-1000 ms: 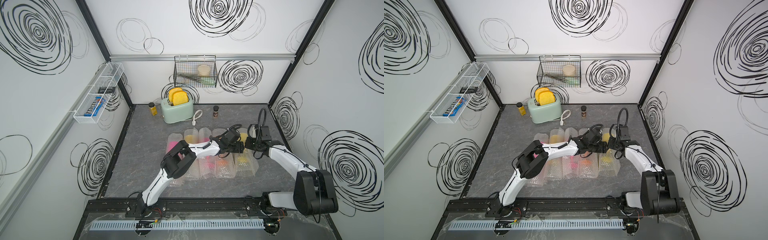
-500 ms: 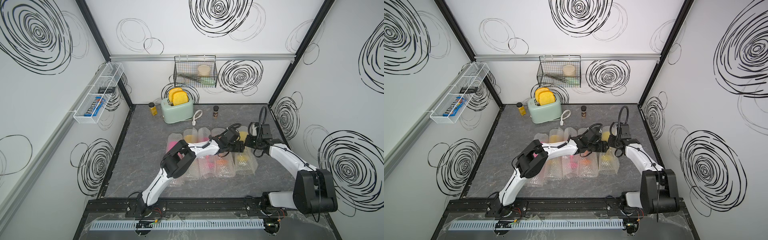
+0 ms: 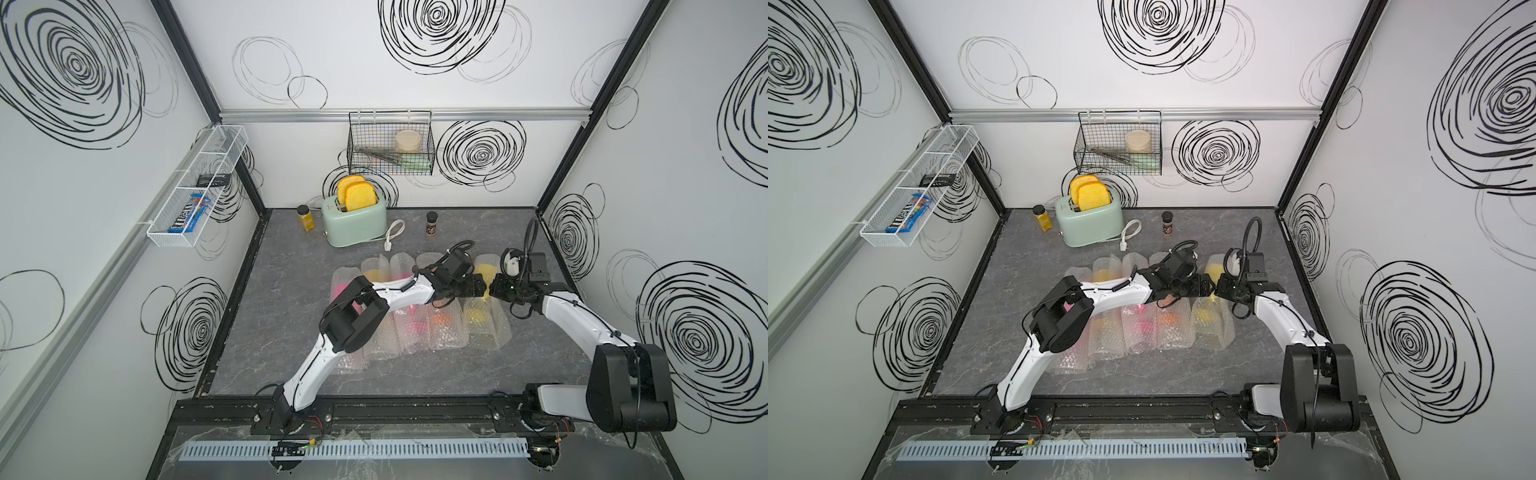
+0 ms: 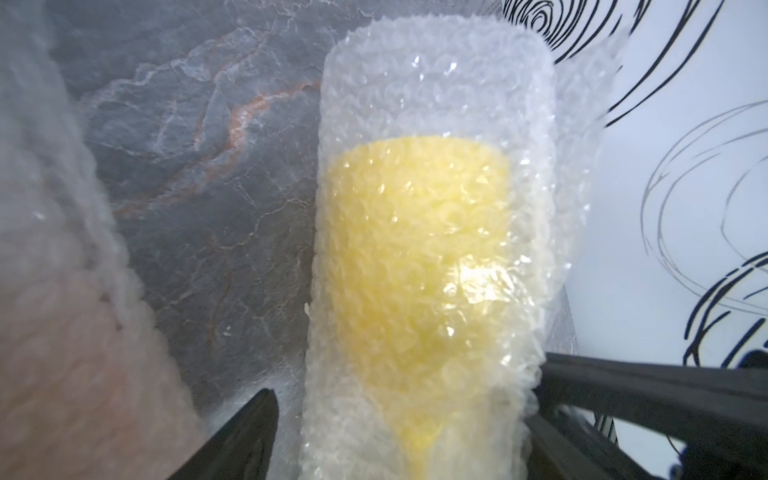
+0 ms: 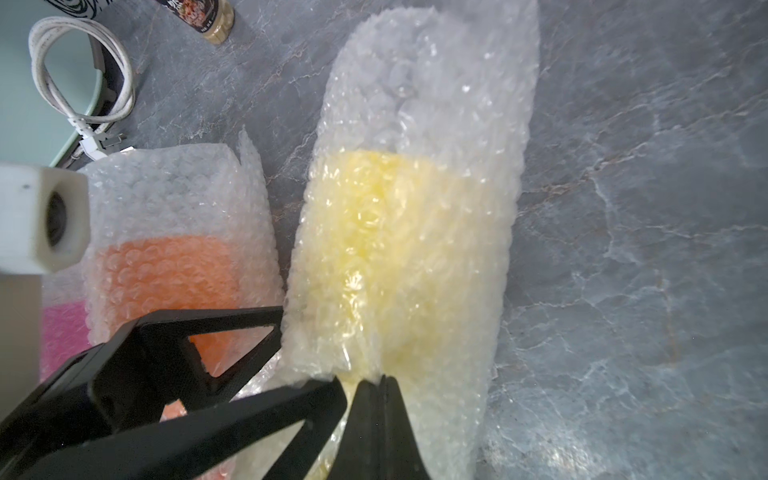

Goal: Unpack wine glasses from bubble wrap
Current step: Unwrap the bubble wrap at the center of the board.

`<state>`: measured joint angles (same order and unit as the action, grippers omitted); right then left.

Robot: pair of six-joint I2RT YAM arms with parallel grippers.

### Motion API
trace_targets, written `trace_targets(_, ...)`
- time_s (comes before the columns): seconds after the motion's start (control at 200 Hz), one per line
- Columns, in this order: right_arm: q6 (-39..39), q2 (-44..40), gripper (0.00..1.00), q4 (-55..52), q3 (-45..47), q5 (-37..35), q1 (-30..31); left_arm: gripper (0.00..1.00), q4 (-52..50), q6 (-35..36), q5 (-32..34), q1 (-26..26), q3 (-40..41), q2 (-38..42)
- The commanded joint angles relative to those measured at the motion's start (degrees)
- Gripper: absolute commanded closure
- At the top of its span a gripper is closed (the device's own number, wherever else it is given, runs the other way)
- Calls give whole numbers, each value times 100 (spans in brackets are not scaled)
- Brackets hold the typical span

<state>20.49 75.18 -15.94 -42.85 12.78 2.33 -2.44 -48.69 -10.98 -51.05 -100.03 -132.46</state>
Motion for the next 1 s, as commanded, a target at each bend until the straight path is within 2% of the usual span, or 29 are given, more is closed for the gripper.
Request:
trace_targets(0.0, 16, -25, 100, -62, 84, 130, -13, 15, 435, -236, -189, 6, -149, -73)
trace_targets(0.33, 87, -182, 100, 20, 31, 304, -92, 17, 190, -61, 216, -72, -127, -345)
trace_targets(0.996, 236, -556, 100, 99, 158, 385, -643, 21, 160, -101, 342, 41, 149, -473)
